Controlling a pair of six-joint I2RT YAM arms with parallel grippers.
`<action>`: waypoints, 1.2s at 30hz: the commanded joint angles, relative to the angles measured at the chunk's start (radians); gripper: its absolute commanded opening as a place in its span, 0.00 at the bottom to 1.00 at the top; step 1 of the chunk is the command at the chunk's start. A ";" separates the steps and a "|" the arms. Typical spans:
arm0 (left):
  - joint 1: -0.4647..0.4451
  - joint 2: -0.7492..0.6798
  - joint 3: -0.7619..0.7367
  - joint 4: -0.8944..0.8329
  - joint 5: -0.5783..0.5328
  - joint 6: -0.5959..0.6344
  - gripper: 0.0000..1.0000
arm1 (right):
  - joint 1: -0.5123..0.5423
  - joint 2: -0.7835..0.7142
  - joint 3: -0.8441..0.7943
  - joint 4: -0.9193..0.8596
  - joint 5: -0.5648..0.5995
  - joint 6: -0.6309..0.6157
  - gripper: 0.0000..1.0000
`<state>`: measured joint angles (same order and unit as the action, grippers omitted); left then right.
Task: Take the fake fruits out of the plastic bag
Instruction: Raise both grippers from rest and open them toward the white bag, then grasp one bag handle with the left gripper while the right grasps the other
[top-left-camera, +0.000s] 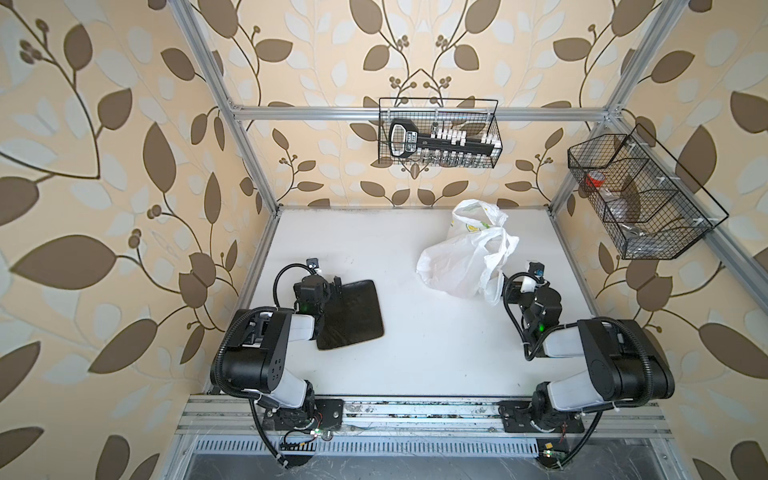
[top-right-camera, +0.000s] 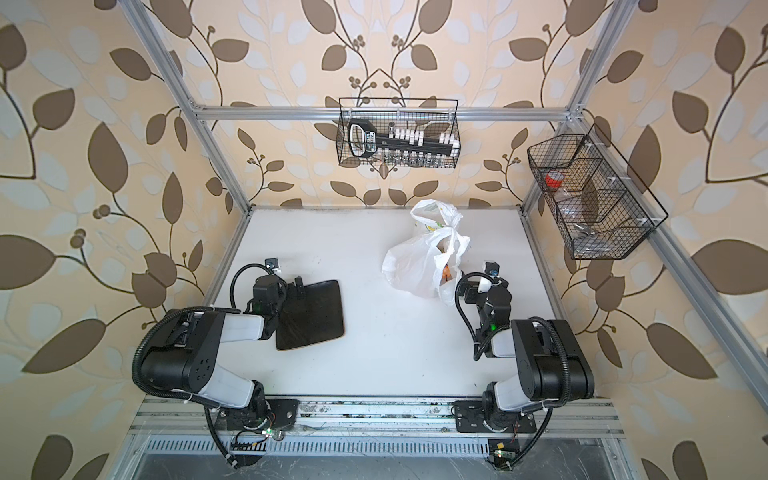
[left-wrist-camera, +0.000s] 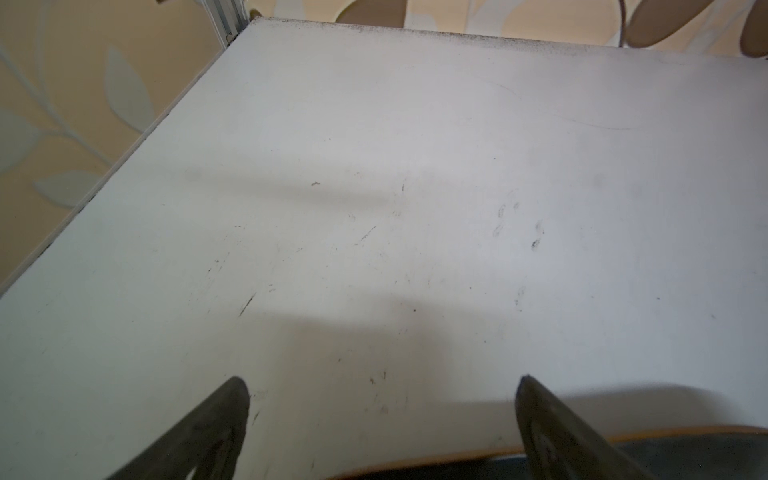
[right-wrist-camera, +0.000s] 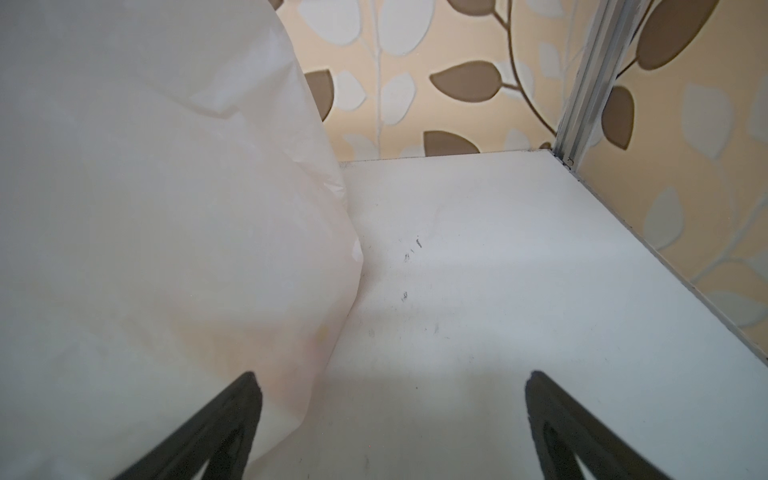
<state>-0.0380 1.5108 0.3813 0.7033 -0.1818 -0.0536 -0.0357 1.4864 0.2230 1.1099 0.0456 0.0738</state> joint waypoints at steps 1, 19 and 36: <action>0.002 -0.126 0.031 -0.084 0.048 0.032 0.99 | -0.009 -0.092 0.011 -0.064 0.073 0.032 0.99; -0.138 -0.372 0.581 -0.788 0.531 -0.448 0.97 | -0.012 -0.903 0.428 -1.555 0.133 0.470 0.90; -0.817 -0.167 0.940 -0.841 0.476 -0.077 0.95 | -0.010 -0.780 0.673 -1.439 -0.381 -0.035 0.82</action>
<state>-0.7937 1.2945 1.2594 -0.1425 0.3290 -0.2897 -0.0471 0.7074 0.9169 -0.3828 -0.2481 0.1265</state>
